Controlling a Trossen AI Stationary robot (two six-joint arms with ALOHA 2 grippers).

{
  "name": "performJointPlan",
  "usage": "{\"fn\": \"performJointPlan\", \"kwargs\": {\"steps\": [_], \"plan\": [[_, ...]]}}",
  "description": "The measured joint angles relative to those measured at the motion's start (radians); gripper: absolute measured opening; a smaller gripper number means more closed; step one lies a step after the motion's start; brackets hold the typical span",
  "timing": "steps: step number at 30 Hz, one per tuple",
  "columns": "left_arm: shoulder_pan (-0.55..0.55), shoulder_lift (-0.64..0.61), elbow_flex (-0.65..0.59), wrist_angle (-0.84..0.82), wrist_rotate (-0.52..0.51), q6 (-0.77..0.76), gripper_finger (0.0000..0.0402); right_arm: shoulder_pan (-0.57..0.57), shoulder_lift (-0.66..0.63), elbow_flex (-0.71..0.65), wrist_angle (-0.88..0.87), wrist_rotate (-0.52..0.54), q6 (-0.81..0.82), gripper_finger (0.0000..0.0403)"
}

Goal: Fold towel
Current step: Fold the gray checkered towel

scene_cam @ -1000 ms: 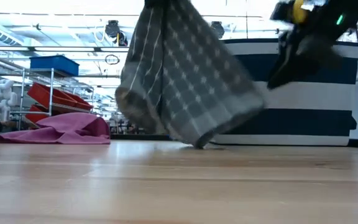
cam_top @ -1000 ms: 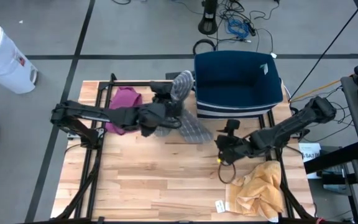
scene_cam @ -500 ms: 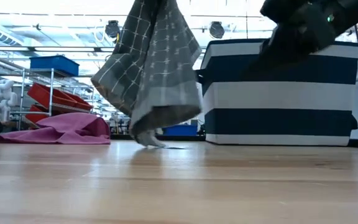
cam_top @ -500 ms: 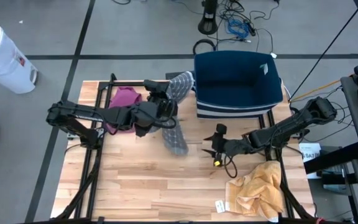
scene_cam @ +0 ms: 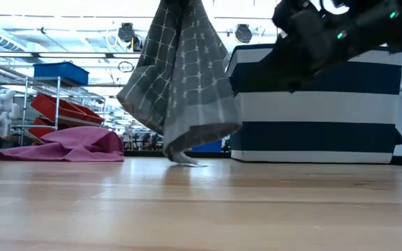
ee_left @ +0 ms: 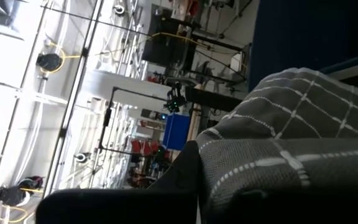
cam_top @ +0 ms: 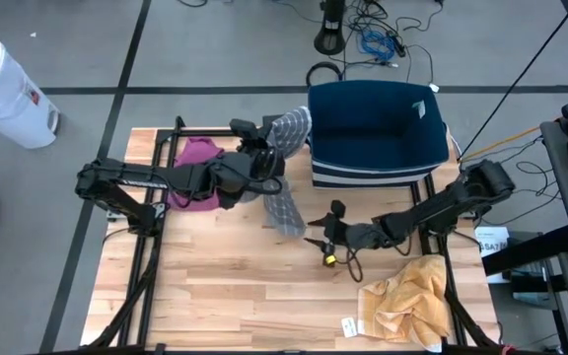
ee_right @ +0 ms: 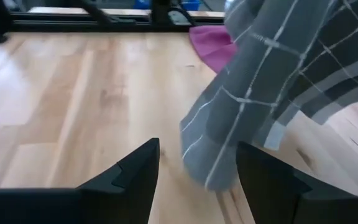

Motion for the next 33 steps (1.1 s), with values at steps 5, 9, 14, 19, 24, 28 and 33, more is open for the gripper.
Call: {"fn": "performJointPlan", "kwargs": {"steps": [5,9,14,19,24,28,33], "plan": [[0.000,0.000,0.000,0.002,0.001,0.000,0.0000,-0.028,0.081,0.000,0.106,0.086,-0.005,0.0219],[0.000,0.000,0.000,0.002,0.002,-0.001,0.0000,-0.047,0.093,0.000,0.101,0.183,-0.004,0.0253],[0.000,0.000,0.000,0.002,0.002,0.002,0.0000,-0.058,0.093,0.000,0.101,0.176,-0.005,0.0268],[0.000,0.000,0.000,0.002,0.011,0.001,0.0000,-0.089,0.093,0.000,0.113,0.095,-0.001,0.0260],[0.000,0.000,0.000,0.001,0.011,-0.001,0.0000,-0.123,0.151,0.001,0.211,-0.009,0.021,0.0254],[0.000,0.000,0.000,0.001,0.011,-0.004,0.0000,-0.134,0.224,0.001,0.295,-0.010,0.044,0.0254],[0.000,0.000,0.000,0.001,0.011,-0.007,0.0000,-0.137,0.272,0.009,0.385,-0.007,0.047,0.0250]]}}
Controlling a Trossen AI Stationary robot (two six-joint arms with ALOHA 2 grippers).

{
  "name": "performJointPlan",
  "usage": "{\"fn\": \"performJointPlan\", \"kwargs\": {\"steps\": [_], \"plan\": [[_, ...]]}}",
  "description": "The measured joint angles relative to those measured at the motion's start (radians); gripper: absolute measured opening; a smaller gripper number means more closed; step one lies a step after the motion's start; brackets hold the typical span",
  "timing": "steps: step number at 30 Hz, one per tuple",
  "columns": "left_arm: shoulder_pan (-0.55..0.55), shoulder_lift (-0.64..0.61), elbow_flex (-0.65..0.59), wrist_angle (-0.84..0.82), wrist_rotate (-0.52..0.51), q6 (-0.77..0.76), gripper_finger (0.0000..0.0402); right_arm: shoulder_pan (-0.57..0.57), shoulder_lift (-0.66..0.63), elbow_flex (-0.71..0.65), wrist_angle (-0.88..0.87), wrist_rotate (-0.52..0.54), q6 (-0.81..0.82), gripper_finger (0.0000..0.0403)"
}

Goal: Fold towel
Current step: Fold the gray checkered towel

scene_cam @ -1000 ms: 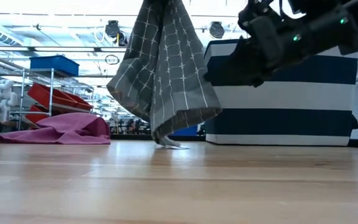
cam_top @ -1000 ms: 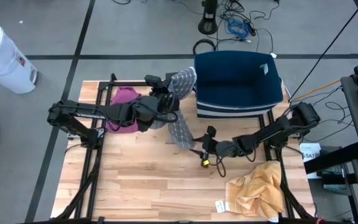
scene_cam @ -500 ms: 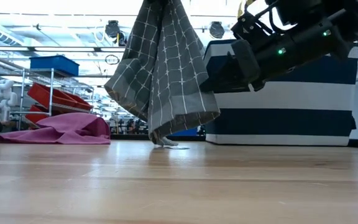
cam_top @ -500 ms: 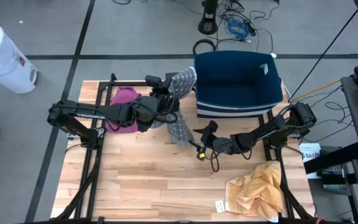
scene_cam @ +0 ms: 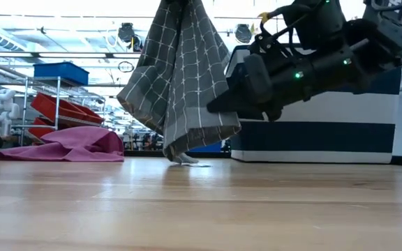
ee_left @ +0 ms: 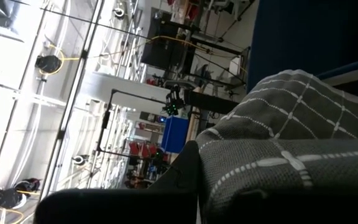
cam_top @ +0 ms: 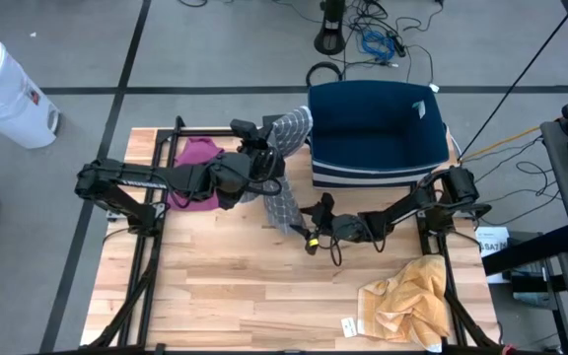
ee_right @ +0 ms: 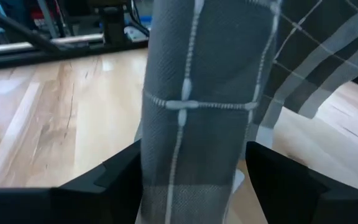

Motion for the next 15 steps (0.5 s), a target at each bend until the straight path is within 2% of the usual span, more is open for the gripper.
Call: {"fn": "performJointPlan", "kwargs": {"steps": [7,12,15], "plan": [[0.000,0.000,0.000,0.000,0.000,-0.002,0.0000,-0.002,0.003,0.064,-0.047,0.000,-0.038,0.0203],[0.000,0.000,0.000,-0.002,-0.011,-0.013,0.0000,-0.008,0.003,0.103,-0.223,0.001,-0.029,0.0149],[0.000,0.000,0.000,-0.004,-0.014,-0.013,0.0000,-0.006,0.003,0.105,-0.271,0.001,-0.027,0.0107]]}}
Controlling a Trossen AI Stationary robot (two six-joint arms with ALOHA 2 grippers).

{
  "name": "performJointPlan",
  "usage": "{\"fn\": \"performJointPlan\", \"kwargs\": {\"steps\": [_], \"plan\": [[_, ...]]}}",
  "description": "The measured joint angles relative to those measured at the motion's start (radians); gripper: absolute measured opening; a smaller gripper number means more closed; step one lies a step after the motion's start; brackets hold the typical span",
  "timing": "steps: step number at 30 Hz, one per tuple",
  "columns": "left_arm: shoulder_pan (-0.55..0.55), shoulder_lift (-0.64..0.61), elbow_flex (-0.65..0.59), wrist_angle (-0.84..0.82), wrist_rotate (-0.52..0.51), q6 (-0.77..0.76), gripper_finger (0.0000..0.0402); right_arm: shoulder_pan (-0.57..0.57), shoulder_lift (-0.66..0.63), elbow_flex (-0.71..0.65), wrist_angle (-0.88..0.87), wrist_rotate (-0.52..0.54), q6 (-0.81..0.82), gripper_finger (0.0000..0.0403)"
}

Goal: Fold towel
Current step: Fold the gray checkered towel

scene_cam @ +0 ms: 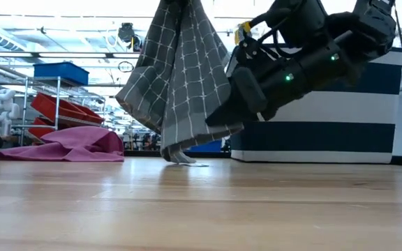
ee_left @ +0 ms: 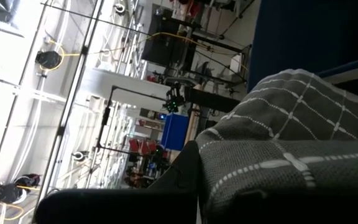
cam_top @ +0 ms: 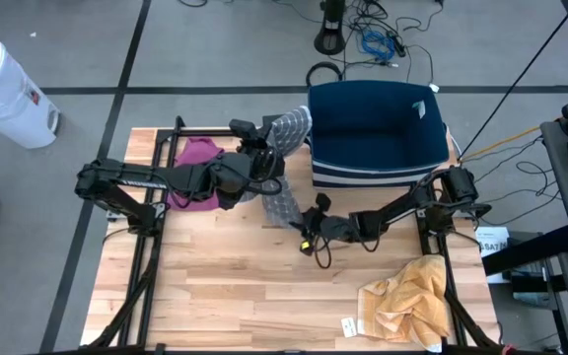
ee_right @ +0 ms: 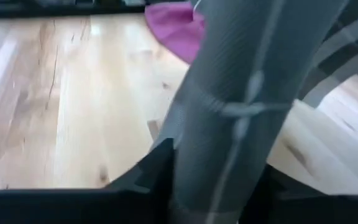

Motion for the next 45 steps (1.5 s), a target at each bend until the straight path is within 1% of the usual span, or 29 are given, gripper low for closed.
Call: {"fn": "performJointPlan", "kwargs": {"steps": [5,7,11,16,19,22,24,27,30,34,35,38,40,42,44,45], "plan": [[0.000,0.000,0.000,-0.009,0.000,-0.003,0.0000,0.017,-0.002,0.000,-0.032,0.000,-0.013,0.0019],[0.000,0.000,0.000,-0.012,-0.001,-0.004,0.0000,0.026,-0.011,0.000,-0.046,0.005,-0.026,0.0007],[0.000,0.000,0.000,-0.043,-0.007,-0.014,0.0000,0.039,-0.061,0.001,-0.119,0.029,-0.035,0.0002],[0.003,0.000,0.000,-0.152,-0.061,-0.065,0.0000,0.071,-0.187,0.001,-0.365,0.137,-0.041,0.0001],[0.016,0.000,0.000,-0.246,-0.122,-0.160,0.0000,0.095,-0.291,0.001,-0.543,0.202,-0.036,0.0001],[0.031,0.000,0.000,-0.357,-0.155,-0.286,0.0000,0.115,-0.411,0.001,-0.714,0.242,-0.006,0.0000],[0.037,0.000,0.000,-0.441,-0.158,-0.366,0.0000,0.130,-0.498,0.001,-0.828,0.279,0.020,0.0000],[0.039,0.000,0.000,-0.566,-0.169,-0.446,0.0000,0.150,-0.639,0.001,-0.990,0.329,0.067,0.0000],[0.049,0.000,0.000,-0.708,-0.177,-0.560,0.0000,0.153,-0.782,0.001,-1.111,0.349,0.115,0.0000],[0.069,-0.008,0.000,-0.939,-0.159,-0.801,0.0000,0.152,-0.950,0.001,-1.194,0.351,0.143,0.0000],[0.073,-0.007,0.000,-0.995,-0.173,-0.853,0.0000,0.152,-0.987,0.001,-1.206,0.349,0.143,0.0000],[0.077,-0.006,-0.001,-1.110,-0.278,-1.011,0.0000,0.152,-1.079,0.004,-1.200,0.336,0.118,0.0000],[0.075,-0.006,-0.001,-1.110,-0.323,-1.049,0.0000,0.152,-1.126,0.003,-1.199,0.316,0.086,0.0000],[0.074,-0.008,-0.001,-1.096,-0.349,-1.053,0.0000,0.152,-1.153,0.003,-1.189,0.306,0.066,0.0000],[0.075,-0.010,-0.001,-1.092,-0.344,-1.027,0.0000,0.151,-1.168,0.003,-1.191,0.277,0.059,0.0000],[0.076,-0.011,-0.001,-1.100,-0.317,-1.005,0.0000,0.151,-1.173,0.003,-1.197,0.247,0.059,0.0000]]}}
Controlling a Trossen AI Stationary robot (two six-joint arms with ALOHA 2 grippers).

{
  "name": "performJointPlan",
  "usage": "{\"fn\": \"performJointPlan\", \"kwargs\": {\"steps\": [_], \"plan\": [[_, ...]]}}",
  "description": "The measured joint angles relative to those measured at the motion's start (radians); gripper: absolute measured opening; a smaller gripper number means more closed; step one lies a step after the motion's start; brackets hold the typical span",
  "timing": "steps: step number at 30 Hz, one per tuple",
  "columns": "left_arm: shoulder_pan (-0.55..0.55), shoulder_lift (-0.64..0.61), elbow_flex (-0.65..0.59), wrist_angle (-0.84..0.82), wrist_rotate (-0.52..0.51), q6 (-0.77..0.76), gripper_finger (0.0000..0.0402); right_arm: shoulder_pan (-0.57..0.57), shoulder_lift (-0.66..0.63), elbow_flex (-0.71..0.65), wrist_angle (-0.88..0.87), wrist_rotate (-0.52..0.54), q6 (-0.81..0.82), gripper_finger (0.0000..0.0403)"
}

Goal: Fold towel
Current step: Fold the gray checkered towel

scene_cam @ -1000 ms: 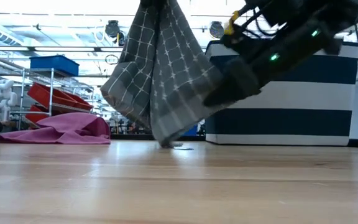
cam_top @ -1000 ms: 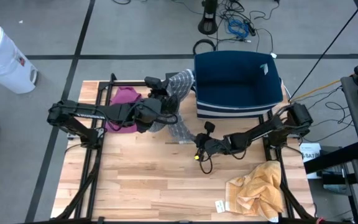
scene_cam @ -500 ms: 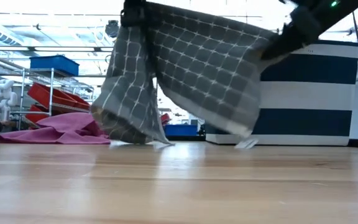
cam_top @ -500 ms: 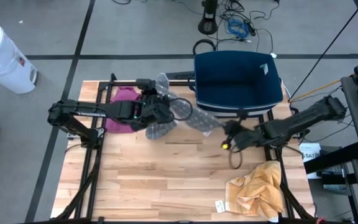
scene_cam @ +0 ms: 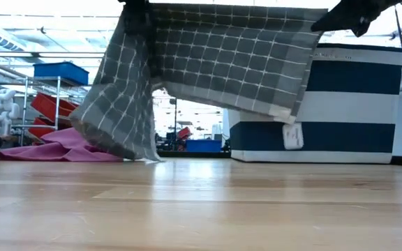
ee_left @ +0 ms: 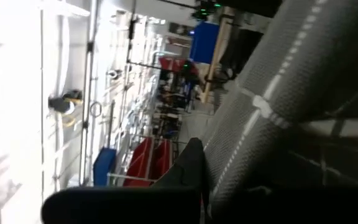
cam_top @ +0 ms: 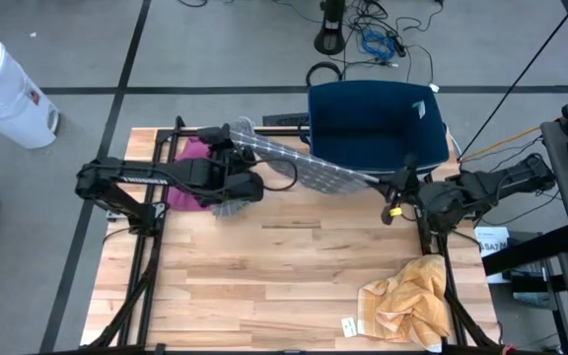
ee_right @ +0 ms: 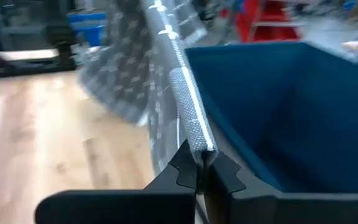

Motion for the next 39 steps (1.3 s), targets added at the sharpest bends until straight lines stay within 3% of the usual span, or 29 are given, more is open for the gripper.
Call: {"fn": "performJointPlan", "kwargs": {"steps": [6,11,13,17,19,21,29,35,39], "plan": [[-0.003,-0.003,0.000,-0.109,0.173,0.056,0.0000,-0.001,0.004,-0.001,-0.064,-0.193,0.045,0.0000],[-0.009,-0.003,0.000,-0.185,0.203,-0.007,0.0000,-0.001,0.028,0.000,-0.097,-0.265,0.084,0.0000],[-0.010,-0.003,0.000,-0.239,0.178,-0.027,0.0000,-0.001,0.038,0.000,-0.090,-0.283,0.080,0.0000],[-0.003,-0.018,0.004,-0.380,-0.022,-0.068,0.0000,0.004,0.049,-0.009,-0.166,-0.367,0.072,0.0001],[-0.010,-0.017,0.002,-0.426,-0.075,-0.093,0.0000,0.001,0.056,-0.002,-0.177,-0.365,0.088,0.0001],[-0.024,-0.009,0.001,-0.419,-0.079,-0.117,0.0000,0.002,0.054,-0.005,-0.227,-0.382,0.112,0.0001],[-0.060,-0.006,0.000,-0.360,0.197,-0.147,0.0000,0.001,0.056,-0.003,-0.294,-0.474,0.169,0.0001],[-0.081,-0.008,0.000,-0.255,0.211,-0.126,0.0000,0.001,0.093,-0.003,-0.104,-0.490,0.049,0.0007],[-0.095,-0.008,0.000,-0.030,0.251,0.016,0.0000,0.000,0.207,-0.003,0.073,-0.467,-0.107,0.0058]]}}
